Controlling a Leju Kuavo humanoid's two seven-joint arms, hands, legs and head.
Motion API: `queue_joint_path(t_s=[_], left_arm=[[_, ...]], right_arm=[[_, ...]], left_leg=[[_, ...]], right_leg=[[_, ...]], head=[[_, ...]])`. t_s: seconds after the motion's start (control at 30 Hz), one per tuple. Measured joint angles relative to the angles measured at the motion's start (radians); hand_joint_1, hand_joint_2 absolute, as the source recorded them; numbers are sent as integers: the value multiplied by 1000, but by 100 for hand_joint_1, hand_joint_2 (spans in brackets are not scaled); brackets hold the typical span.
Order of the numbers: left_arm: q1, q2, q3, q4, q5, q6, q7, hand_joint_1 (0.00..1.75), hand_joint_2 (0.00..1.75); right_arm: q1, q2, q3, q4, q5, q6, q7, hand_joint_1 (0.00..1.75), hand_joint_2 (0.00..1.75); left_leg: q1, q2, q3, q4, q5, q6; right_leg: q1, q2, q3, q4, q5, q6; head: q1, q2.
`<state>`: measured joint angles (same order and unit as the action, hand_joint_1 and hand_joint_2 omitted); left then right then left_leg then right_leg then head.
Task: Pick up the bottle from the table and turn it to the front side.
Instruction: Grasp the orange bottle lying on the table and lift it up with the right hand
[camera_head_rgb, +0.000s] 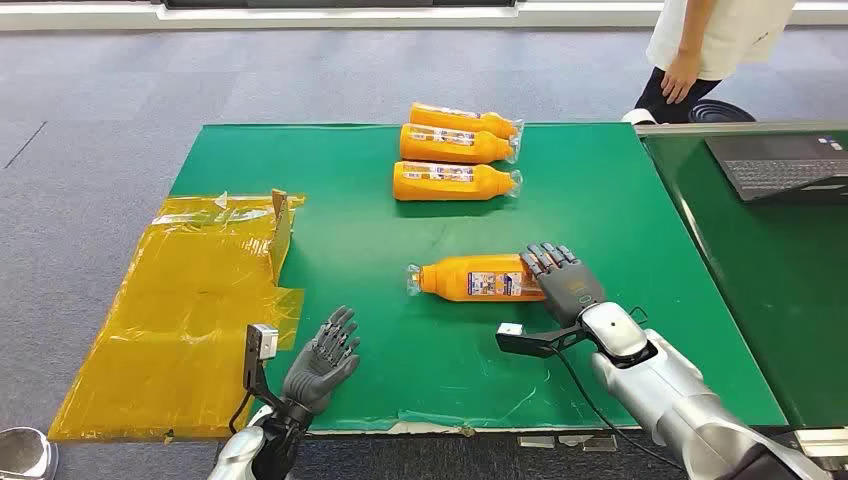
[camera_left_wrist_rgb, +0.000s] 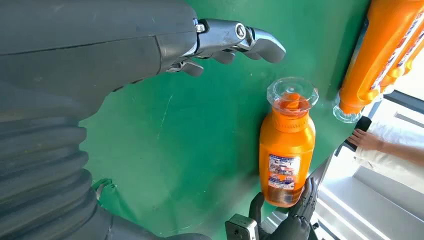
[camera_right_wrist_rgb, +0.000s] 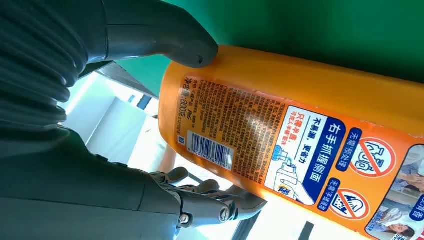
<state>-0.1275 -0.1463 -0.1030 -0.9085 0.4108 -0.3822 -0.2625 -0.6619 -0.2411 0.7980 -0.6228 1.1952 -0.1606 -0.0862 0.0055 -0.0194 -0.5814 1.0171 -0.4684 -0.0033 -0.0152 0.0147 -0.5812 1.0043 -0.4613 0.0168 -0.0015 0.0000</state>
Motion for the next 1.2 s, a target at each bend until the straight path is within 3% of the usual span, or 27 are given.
queue_joint_path(t_s=[0.5,0.53,0.67,1.2], left_arm=[[0,0,0,25,9,0,-4,0,175],[1,0,0,26,9,0,-4,0,175],[5,0,0,24,10,8,-1,0,175],[23,0,0,14,19,12,6,0,175]], right_arm=[[-9,59,0,97,-50,-10,-60,0,175],[-6,66,0,102,-51,-10,-61,7,175],[-1,92,0,124,-64,-16,-72,175,175],[17,137,-4,158,-107,-32,-123,175,175]], left_leg=[[1,1,2,0,0,0],[1,1,2,0,0,0],[1,1,2,0,0,0],[1,5,13,-1,-2,-2]], right_leg=[[1,1,1,0,0,0],[1,1,1,0,0,0],[1,1,1,0,0,0],[1,4,11,-1,-1,-1]], head=[[0,0],[0,0],[0,0],[0,0]])
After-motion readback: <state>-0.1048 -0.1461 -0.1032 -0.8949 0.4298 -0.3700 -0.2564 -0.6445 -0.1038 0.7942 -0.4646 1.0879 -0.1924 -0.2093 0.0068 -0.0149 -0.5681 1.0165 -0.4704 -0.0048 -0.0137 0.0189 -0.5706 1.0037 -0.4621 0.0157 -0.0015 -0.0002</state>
